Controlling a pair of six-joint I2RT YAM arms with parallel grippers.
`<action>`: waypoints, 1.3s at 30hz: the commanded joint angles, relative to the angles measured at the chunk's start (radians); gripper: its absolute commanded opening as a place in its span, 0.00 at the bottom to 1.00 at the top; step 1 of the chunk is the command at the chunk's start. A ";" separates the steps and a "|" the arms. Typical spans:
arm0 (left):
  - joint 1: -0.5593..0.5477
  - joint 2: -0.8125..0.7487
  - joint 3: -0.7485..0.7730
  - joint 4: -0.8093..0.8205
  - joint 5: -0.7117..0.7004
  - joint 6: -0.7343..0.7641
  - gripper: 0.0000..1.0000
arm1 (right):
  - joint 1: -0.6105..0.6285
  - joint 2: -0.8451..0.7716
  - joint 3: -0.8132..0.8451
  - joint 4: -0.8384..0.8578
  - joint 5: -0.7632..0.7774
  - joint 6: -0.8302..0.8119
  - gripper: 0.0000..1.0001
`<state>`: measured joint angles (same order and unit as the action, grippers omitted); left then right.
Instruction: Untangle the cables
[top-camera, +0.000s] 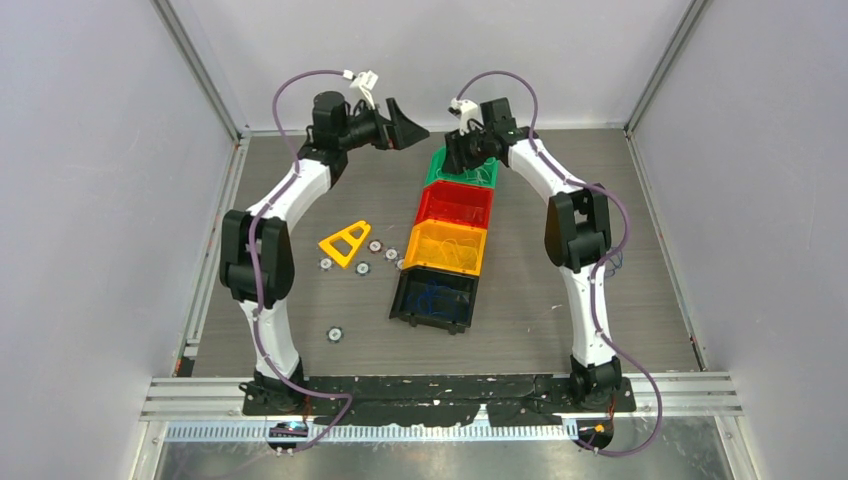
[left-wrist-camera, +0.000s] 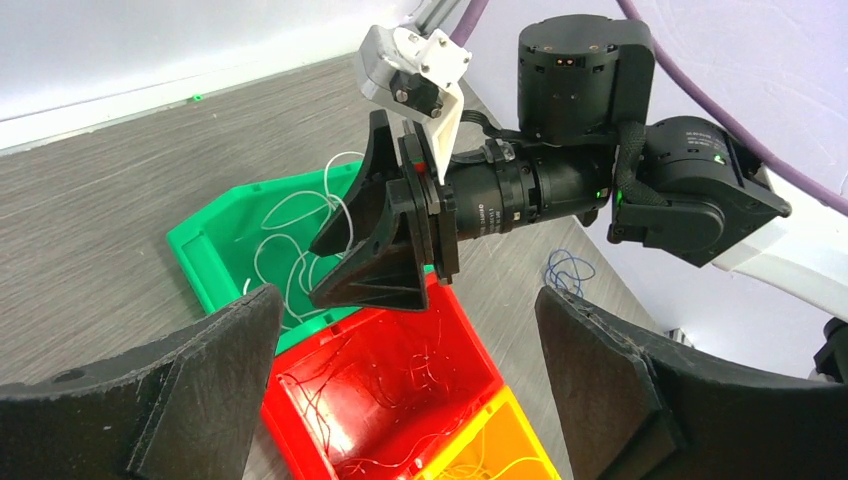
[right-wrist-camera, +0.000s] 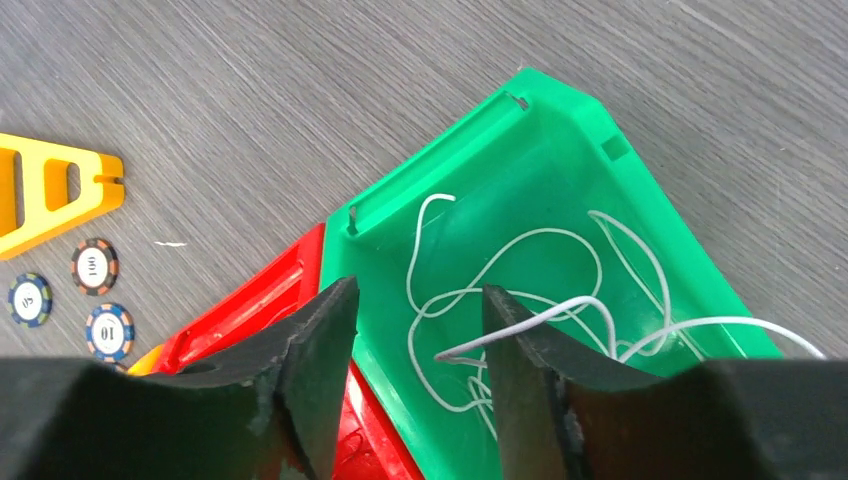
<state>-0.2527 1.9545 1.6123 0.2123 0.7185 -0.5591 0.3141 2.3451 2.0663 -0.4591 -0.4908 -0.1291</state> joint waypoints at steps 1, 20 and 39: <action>0.012 -0.067 0.027 0.001 0.001 0.034 1.00 | 0.009 -0.066 0.052 -0.054 0.001 -0.049 0.59; 0.013 -0.056 0.074 0.000 0.016 0.017 0.99 | -0.011 -0.242 0.059 -0.292 0.169 -0.179 0.77; 0.024 -0.079 0.043 0.009 0.021 0.015 0.99 | -0.100 -0.088 0.160 -0.234 0.192 -0.119 0.76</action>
<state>-0.2424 1.9305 1.6581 0.1894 0.7269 -0.5426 0.2062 2.2009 2.1777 -0.7155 -0.3141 -0.2523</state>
